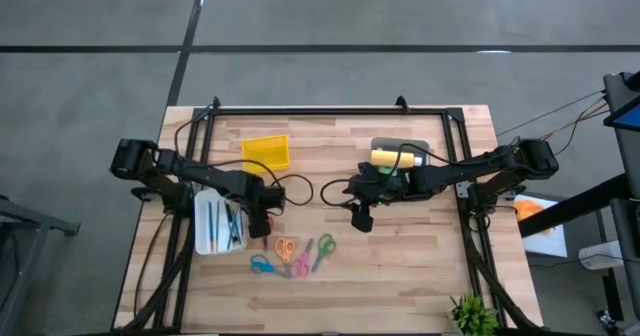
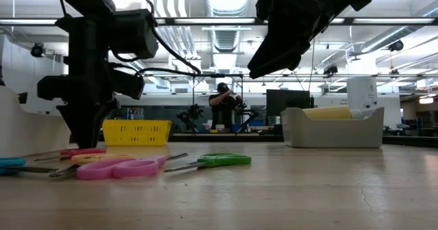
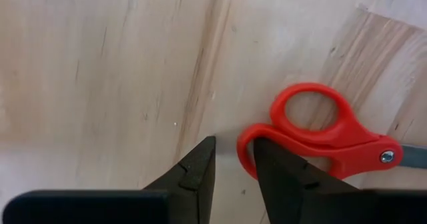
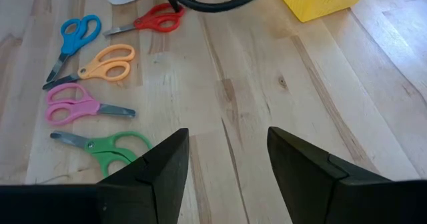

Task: Pick & Place Paint Supplies
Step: Put the red scissors into the yellow bin

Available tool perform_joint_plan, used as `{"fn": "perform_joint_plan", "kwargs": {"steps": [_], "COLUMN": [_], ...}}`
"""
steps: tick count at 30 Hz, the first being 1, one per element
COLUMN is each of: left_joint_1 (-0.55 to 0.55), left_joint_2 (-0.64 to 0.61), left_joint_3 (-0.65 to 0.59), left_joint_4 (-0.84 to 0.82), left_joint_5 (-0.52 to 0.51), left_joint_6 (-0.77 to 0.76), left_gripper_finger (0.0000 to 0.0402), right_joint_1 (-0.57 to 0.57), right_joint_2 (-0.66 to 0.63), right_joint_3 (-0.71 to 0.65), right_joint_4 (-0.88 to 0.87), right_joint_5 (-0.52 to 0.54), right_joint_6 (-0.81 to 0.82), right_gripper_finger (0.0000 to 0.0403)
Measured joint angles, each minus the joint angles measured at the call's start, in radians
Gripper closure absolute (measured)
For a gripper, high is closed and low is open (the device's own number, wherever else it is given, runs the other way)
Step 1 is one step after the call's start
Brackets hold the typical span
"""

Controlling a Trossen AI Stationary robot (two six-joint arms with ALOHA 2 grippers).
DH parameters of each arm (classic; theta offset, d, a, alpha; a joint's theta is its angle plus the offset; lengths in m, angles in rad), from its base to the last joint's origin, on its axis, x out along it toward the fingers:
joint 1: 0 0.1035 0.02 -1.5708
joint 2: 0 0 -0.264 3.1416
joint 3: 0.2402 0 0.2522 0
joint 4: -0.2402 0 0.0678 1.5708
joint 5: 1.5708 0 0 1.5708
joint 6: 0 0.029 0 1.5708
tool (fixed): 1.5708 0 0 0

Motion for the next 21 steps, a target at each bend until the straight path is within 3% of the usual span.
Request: {"fn": "perform_joint_plan", "kwargs": {"steps": [7,15,21], "left_joint_1": [0.039,0.057,0.086], "left_joint_2": [0.031,0.037,0.062], "left_joint_3": [0.038,0.065,0.066], "left_joint_4": [-0.019,0.053,0.048], "left_joint_5": [0.025,-0.033,0.004], "left_joint_6": [0.034,0.043,0.039], "left_gripper_finger": [0.0293,0.0293,0.0293], "right_joint_1": [0.0,0.0,0.0], "right_joint_2": [0.0,0.0,0.0], "right_joint_3": [0.0,0.0,0.0], "right_joint_4": [0.0,0.0,0.0], "right_joint_5": [0.0,0.0,0.0], "right_joint_6": [0.0,0.0,0.0], "right_gripper_finger": [0.0202,0.0202,0.0202]}}
